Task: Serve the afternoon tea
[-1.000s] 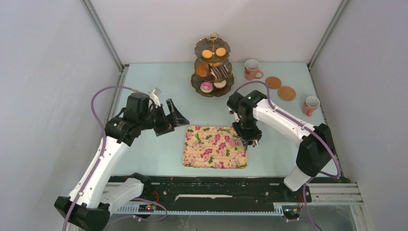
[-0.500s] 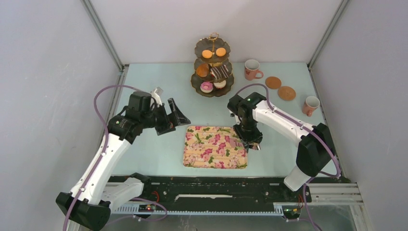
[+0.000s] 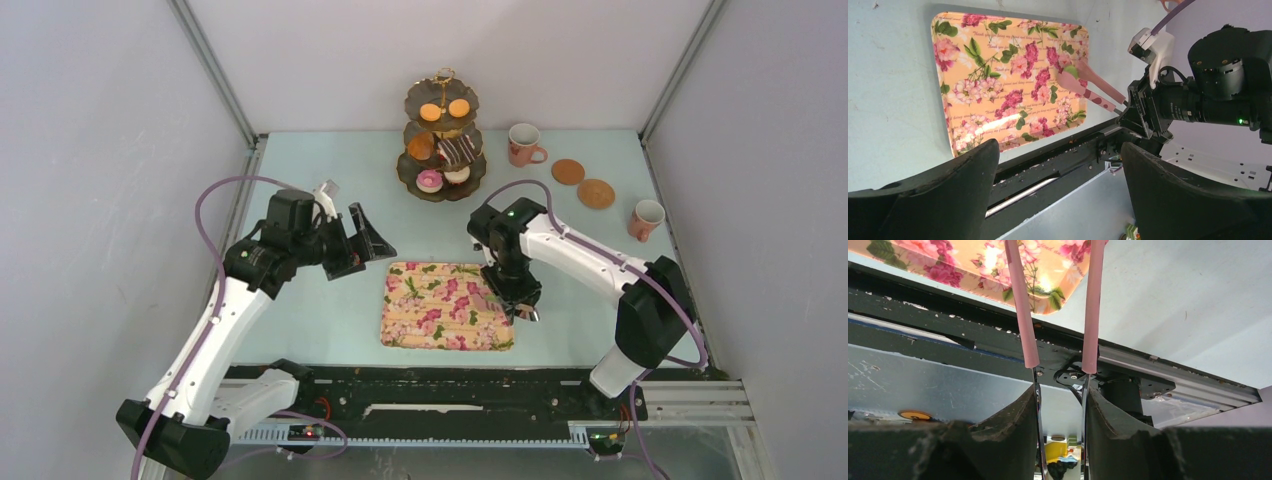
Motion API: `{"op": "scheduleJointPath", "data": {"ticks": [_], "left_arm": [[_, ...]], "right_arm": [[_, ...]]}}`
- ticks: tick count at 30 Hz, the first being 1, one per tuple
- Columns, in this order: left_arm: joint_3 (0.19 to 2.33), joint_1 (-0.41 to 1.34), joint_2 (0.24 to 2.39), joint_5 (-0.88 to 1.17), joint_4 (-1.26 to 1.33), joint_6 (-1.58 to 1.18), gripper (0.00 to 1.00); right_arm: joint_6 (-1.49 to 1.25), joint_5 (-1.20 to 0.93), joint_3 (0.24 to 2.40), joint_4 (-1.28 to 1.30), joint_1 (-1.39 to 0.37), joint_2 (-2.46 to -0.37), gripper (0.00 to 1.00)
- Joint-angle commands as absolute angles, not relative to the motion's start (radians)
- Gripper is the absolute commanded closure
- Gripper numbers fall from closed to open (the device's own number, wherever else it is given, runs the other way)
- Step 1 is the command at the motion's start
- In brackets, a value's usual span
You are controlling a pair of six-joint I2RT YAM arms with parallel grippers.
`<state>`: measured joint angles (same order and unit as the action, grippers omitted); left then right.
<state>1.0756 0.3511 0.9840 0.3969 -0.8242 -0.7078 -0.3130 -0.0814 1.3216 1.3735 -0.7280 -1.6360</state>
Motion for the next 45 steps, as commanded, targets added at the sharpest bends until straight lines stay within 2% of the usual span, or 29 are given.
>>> {"op": "scheduleJointPath", "data": {"ticks": [1, 12, 16, 23, 28, 39, 45], "left_arm": [[1.092, 0.356, 0.972, 0.41, -0.8, -0.703, 0.02], [1.091, 0.356, 0.965, 0.411, -0.807, -0.698, 0.02], [1.086, 0.357, 0.961, 0.412, -0.801, -0.7, 0.02], [1.085, 0.356, 0.958, 0.412, -0.807, -0.697, 0.02], [1.086, 0.356, 0.962, 0.416, -0.815, -0.688, 0.02], [1.082, 0.356, 0.988, 0.425, -0.818, -0.666, 0.02], [1.118, 0.357, 1.031, 0.424, -0.838, -0.636, 0.02]], "right_arm": [[-0.338, -0.095, 1.329, 1.365, -0.758, -1.621, 0.63], [-0.347, -0.068, 1.328, 1.378, -0.783, -1.623, 0.6], [-0.352, -0.062, 1.329, 1.368, -0.788, -1.625, 0.64], [-0.368, -0.023, 1.335, 1.361, -0.794, -1.595, 0.77], [-0.369, -0.023, 1.361, 1.36, -0.794, -1.521, 0.8], [-0.388, 0.034, 1.237, 1.026, -0.799, -1.203, 0.84], [-0.397, -0.036, 1.368, 0.859, -0.666, -1.242, 0.84]]}}
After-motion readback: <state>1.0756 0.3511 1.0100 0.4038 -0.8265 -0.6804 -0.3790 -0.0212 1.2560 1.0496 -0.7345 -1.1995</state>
